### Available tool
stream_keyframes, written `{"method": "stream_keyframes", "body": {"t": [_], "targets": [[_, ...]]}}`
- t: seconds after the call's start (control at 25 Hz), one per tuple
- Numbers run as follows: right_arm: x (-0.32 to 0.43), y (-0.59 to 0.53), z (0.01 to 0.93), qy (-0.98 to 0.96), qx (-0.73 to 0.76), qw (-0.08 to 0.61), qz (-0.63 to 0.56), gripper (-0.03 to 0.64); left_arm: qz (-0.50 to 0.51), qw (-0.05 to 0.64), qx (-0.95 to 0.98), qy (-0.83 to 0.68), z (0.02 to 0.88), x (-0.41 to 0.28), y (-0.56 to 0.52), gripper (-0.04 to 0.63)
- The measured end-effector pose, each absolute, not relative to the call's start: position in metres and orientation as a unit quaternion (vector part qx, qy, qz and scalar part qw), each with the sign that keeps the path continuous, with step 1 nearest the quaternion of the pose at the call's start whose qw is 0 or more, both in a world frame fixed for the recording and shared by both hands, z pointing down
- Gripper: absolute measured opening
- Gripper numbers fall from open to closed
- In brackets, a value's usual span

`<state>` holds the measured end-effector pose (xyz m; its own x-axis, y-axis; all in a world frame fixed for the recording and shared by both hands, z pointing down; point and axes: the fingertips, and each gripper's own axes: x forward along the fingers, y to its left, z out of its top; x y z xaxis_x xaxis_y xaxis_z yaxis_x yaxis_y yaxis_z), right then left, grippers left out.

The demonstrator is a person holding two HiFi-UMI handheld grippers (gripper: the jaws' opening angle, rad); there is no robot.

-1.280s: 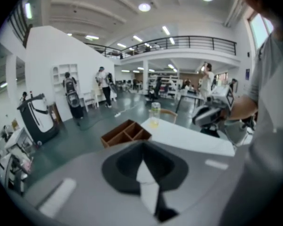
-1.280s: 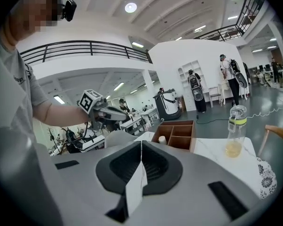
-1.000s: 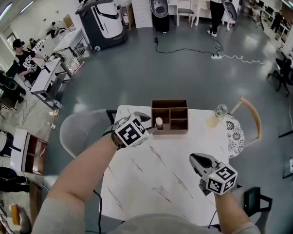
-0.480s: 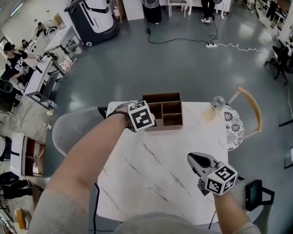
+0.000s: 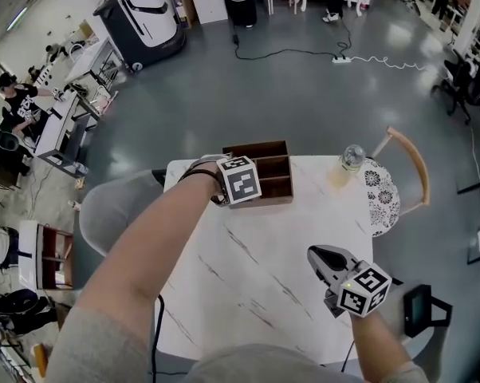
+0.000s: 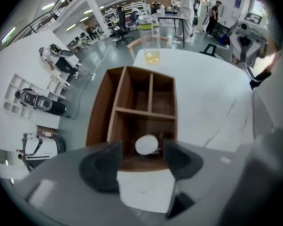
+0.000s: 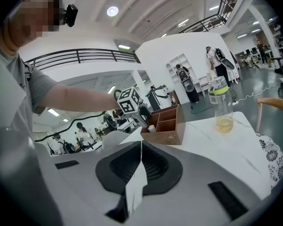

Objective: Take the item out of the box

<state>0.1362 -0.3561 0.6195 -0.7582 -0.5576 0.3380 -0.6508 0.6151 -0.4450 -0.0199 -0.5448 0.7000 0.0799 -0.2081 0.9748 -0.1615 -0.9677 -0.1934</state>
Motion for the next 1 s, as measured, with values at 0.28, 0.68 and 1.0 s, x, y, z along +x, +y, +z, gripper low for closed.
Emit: {"method": "stream_keyframes", "body": {"t": [0.28, 0.68, 1.0], "targets": [[0.145, -0.354, 0.622, -0.890, 0.343, 0.082, 0.288, 0.009, -0.699, 0.009, -0.706, 0.113, 0.717, -0.023, -0.545, 0.295], [0.151, -0.355, 0.620, -0.888, 0.347, 0.079, 0.293, 0.009, -0.737, 0.017, -0.668, 0.103, 0.737, -0.027, -0.546, 0.300], [0.153, -0.351, 0.622, -0.885, 0.350, 0.081, 0.297, 0.009, -0.742, 0.012, -0.660, 0.114, 0.752, -0.027, -0.548, 0.270]]}}
